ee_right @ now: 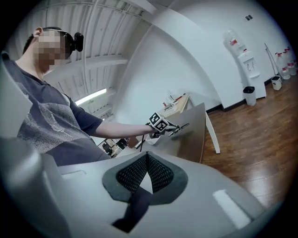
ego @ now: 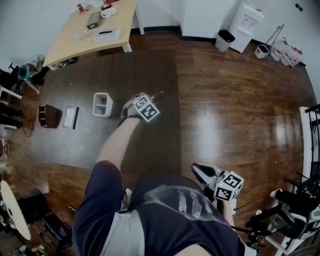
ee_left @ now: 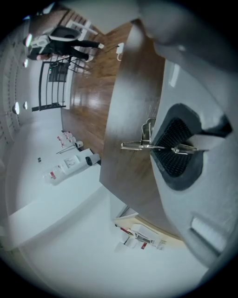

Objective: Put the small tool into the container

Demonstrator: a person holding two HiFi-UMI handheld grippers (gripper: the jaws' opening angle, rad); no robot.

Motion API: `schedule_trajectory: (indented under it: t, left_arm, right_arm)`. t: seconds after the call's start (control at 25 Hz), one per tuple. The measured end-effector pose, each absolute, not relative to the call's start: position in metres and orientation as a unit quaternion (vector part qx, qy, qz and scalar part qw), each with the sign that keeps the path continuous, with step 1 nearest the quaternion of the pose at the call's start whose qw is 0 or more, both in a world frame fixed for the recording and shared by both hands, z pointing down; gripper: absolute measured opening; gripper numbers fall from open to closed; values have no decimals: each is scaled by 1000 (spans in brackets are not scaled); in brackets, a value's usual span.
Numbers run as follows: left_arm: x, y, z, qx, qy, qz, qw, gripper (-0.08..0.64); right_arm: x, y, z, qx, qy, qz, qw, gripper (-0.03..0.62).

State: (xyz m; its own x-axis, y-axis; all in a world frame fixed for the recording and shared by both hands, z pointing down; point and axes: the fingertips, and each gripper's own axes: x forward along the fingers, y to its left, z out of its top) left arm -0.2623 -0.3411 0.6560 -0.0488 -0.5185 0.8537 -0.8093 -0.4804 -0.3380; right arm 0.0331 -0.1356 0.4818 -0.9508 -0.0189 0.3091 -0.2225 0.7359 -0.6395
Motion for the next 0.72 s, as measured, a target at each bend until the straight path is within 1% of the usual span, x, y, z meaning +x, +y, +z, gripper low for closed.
schedule_trajectory:
  t: [0.28, 0.44, 0.56, 0.72]
  left_arm:
    - [-267, -323, 598, 691, -557, 423, 185, 11]
    - [-281, -302, 564, 685, -602, 360, 196, 11]
    - [-299, -267, 545, 664, -633, 329, 224, 11]
    - [-321, -222, 515, 653, -656, 307, 222, 11]
  right_arm:
    - [8, -137, 482, -37, -928, 339, 150, 2]
    - [-4, -134, 480, -88, -930, 327, 143, 2]
    - [-11, -126, 479, -126, -922, 343, 129, 2]
    - [-22, -113, 483, -160, -912, 356, 127, 2]
